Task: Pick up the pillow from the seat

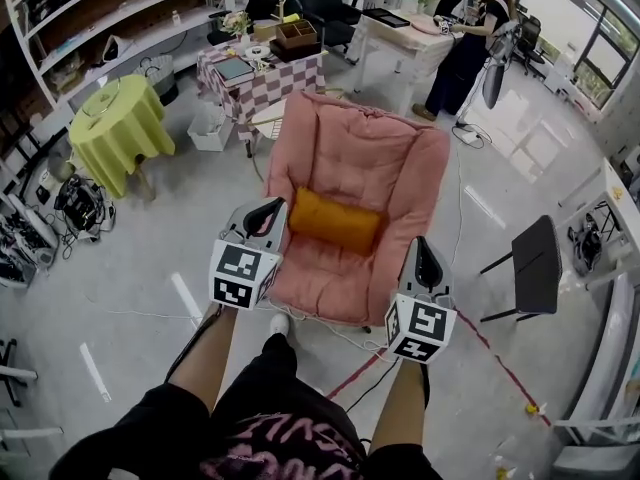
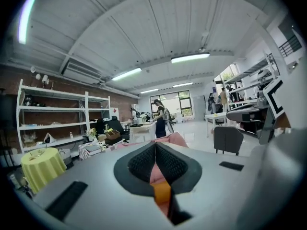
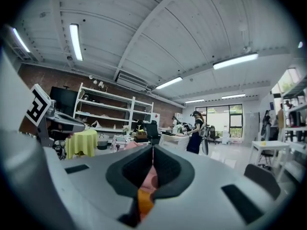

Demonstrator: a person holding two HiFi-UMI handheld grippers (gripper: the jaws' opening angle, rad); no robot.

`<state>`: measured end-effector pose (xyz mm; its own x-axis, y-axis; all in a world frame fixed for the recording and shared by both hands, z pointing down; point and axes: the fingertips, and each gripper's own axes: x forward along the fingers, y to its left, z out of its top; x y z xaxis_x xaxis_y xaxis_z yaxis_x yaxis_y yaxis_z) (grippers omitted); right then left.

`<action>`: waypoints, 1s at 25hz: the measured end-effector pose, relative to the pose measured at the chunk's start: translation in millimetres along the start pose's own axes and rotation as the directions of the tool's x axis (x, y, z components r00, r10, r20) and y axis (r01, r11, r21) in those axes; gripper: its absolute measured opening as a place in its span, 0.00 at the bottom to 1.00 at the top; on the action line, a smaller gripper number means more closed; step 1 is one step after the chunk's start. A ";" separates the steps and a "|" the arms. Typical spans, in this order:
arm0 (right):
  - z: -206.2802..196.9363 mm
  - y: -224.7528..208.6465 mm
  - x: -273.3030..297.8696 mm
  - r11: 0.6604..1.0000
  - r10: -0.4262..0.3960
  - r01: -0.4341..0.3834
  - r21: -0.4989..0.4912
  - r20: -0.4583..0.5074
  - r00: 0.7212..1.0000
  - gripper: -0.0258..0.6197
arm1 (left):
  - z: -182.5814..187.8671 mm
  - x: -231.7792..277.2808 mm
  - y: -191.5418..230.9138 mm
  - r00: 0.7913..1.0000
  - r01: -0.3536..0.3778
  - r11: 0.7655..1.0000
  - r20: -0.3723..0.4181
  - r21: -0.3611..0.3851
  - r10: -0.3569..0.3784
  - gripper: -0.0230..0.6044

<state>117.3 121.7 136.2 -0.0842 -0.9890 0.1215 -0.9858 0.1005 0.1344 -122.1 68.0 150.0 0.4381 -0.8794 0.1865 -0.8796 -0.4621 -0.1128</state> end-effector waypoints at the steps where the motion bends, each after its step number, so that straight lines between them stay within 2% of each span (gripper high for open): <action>1: -0.1 -0.1 9.6 1.000 -0.003 0.003 -0.006 -0.005 1.000 0.07 | 0.0 8.0 6.1 1.000 -0.002 1.000 -0.001 -0.010 0.002 0.05; 18: -4.8 10.6 143.9 0.998 -0.062 0.059 -0.037 -0.078 0.995 0.07 | -15.8 130.1 80.1 0.997 0.066 0.997 -0.043 -0.038 -0.068 0.05; 25: -11.8 18.6 180.5 0.995 -0.098 0.094 -0.039 -0.110 0.989 0.07 | -26.3 169.9 100.9 0.991 0.115 0.993 -0.063 -0.032 -0.116 0.05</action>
<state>85.5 -53.7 172.2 0.0289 -0.9761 0.2156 -0.9830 0.0113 0.1830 -141.3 -125.1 196.0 0.5248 -0.8106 0.2597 -0.8291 -0.5559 -0.0599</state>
